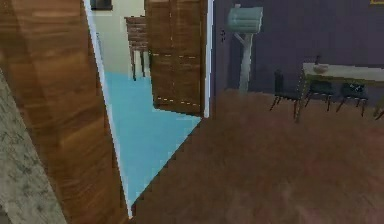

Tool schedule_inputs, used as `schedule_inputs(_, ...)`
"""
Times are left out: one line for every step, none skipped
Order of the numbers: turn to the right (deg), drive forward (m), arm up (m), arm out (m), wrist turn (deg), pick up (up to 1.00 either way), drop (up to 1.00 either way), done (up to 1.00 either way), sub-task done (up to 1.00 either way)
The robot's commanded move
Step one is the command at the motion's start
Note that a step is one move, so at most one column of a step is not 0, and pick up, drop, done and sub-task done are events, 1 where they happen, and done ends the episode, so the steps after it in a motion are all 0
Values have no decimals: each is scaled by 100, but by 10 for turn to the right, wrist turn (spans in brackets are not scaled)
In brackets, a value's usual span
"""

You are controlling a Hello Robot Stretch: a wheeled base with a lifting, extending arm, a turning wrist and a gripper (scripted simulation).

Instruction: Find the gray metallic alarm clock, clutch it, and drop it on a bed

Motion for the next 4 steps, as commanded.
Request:
schedule_inputs(0, 5, 0, 0, 0, 0, 0, 0, 0)
schedule_inputs(390, 0, 0, 0, 0, 0, 0, 0, 0)
schedule_inputs(0, 50, 0, 0, 0, 0, 0, 0, 0)
schedule_inputs(-180, 0, 0, 0, 0, 0, 0, 0, 0)
